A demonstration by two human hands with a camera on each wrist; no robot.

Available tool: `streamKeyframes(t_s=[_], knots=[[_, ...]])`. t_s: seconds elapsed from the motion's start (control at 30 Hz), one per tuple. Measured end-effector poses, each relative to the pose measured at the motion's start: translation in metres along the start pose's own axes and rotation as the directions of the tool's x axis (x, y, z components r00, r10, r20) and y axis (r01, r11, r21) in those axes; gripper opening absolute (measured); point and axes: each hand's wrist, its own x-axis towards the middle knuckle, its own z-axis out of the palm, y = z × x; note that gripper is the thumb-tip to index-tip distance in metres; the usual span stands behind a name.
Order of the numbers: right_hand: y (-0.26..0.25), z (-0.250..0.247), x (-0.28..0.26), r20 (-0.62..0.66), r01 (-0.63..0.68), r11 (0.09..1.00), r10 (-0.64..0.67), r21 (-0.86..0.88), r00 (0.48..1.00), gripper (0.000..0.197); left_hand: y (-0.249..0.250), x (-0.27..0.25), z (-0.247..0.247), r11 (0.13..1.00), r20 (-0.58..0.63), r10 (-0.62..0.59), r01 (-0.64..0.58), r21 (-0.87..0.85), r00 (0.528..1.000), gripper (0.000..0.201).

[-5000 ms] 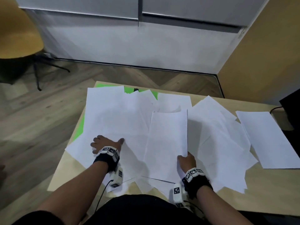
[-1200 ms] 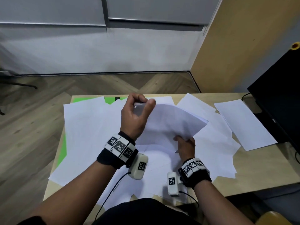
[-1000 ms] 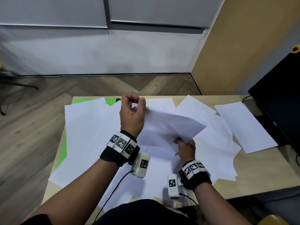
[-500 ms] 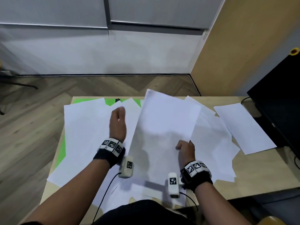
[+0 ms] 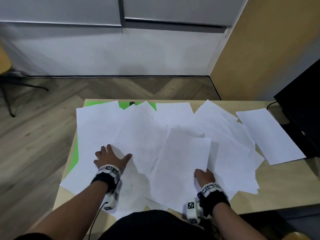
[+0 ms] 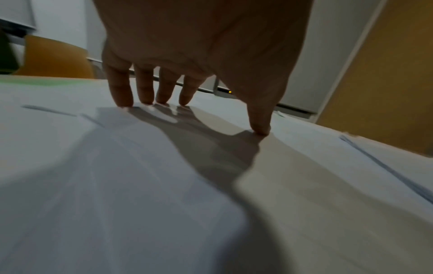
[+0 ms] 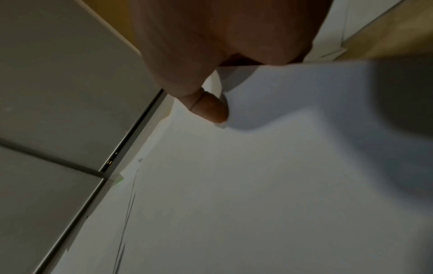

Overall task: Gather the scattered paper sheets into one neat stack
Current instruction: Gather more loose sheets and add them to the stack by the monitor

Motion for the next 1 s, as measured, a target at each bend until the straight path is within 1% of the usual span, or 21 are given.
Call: streamKeyframes(t_s=[0.1, 0.17, 0.27, 0.37, 0.43, 0.47, 0.5, 0.53, 0.57, 0.63, 0.67, 0.7, 0.73, 0.8, 0.83, 0.87, 0.93, 0.97, 1.0], knots=[[0.008, 0.007, 0.011, -0.013, 0.024, 0.998, -0.024, -0.049, 1.0, 0.024, 0.008, -0.009, 0.001, 1.0, 0.015, -0.007, 0.007, -0.023, 1.0, 0.112], [0.009, 0.006, 0.012, -0.019, 0.013, 0.999, -0.014, -0.049, 1.0, 0.026, 0.014, -0.014, 0.001, 0.998, 0.021, -0.024, 0.025, -0.053, 1.0, 0.11], [0.007, 0.004, 0.007, -0.009, -0.009, 1.0, 0.009, 0.003, 1.0, 0.016, 0.018, -0.014, -0.001, 0.997, 0.018, -0.065, 0.065, -0.036, 0.998, 0.107], [0.007, 0.001, 0.009, 0.008, -0.015, 1.0, 0.015, 0.022, 1.0, 0.017, 0.016, -0.006, -0.004, 0.986, -0.001, -0.133, 0.132, -0.098, 0.991, 0.103], [0.008, 0.0, 0.014, 0.012, -0.012, 1.0, 0.012, -0.005, 1.0, 0.014, 0.015, -0.002, -0.013, 0.983, 0.006, -0.159, 0.159, -0.089, 0.987, 0.093], [0.01, 0.0, 0.017, 0.01, -0.006, 1.0, 0.006, -0.018, 1.0, 0.013, 0.016, 0.001, -0.017, 0.986, 0.028, -0.149, 0.151, -0.066, 0.988, 0.086], [0.011, 0.0, 0.019, 0.01, -0.002, 1.0, 0.002, -0.024, 1.0, 0.012, 0.018, 0.004, -0.021, 0.989, 0.05, -0.129, 0.132, -0.068, 0.99, 0.078], [0.011, 0.0, 0.02, 0.012, 0.001, 1.0, 0.0, -0.03, 1.0, 0.012, 0.02, 0.007, -0.024, 0.988, 0.065, -0.105, 0.112, -0.11, 0.992, 0.07], [0.012, 0.001, 0.021, 0.014, 0.001, 0.999, -0.001, -0.037, 1.0, 0.012, 0.022, 0.008, -0.028, 0.977, 0.088, -0.07, 0.086, -0.193, 0.994, 0.064], [0.011, 0.001, 0.021, 0.019, 0.001, 0.999, -0.001, -0.04, 1.0, 0.013, 0.028, 0.011, -0.037, 0.925, 0.141, 0.026, 0.03, -0.379, 0.99, 0.053], [0.011, 0.001, 0.02, 0.018, -0.003, 0.999, 0.003, -0.042, 1.0, 0.013, 0.032, 0.011, -0.042, 0.904, 0.158, 0.075, 0.0, -0.427, 0.985, 0.044], [0.01, 0.001, 0.02, 0.015, -0.006, 0.999, 0.007, -0.054, 1.0, 0.014, 0.035, 0.011, -0.047, 0.898, 0.162, 0.118, -0.036, -0.439, 0.98, 0.036], [0.01, 0.001, 0.02, 0.014, -0.001, 0.998, 0.002, -0.067, 1.0, 0.013, 0.037, 0.012, -0.053, 0.892, 0.138, 0.157, -0.08, -0.445, 0.978, 0.032], [0.008, 0.0, 0.018, 0.024, -0.002, 0.996, 0.004, -0.089, 1.0, 0.011, 0.043, 0.013, -0.066, 0.877, 0.03, 0.203, -0.169, -0.45, 0.979, 0.028], [0.007, 0.0, 0.017, 0.036, -0.001, 0.996, 0.005, -0.092, 0.999, 0.012, 0.047, 0.012, -0.074, 0.86, -0.022, 0.215, -0.2, -0.471, 0.976, 0.026], [0.008, 0.0, 0.017, 0.042, 0.006, 0.996, -0.003, -0.088, 0.999, 0.018, 0.051, 0.012, -0.083, 0.83, -0.069, 0.221, -0.225, -0.511, 0.973, 0.024], [0.009, -0.001, 0.019, 0.044, 0.025, 0.997, -0.022, -0.074, 0.999, 0.034, 0.064, 0.006, -0.101, 0.751, -0.107, 0.231, -0.247, -0.613, 0.967, 0.019], [0.01, -0.001, 0.019, 0.044, 0.031, 0.997, -0.028, -0.071, 0.999, 0.036, 0.071, 0.0, -0.112, 0.698, -0.113, 0.244, -0.255, -0.669, 0.963, 0.018], [0.011, -0.001, 0.019, 0.044, 0.035, 0.997, -0.032, -0.061, 0.998, 0.034, 0.079, -0.007, -0.121, 0.624, -0.126, 0.265, -0.27, -0.733, 0.956, 0.017]])
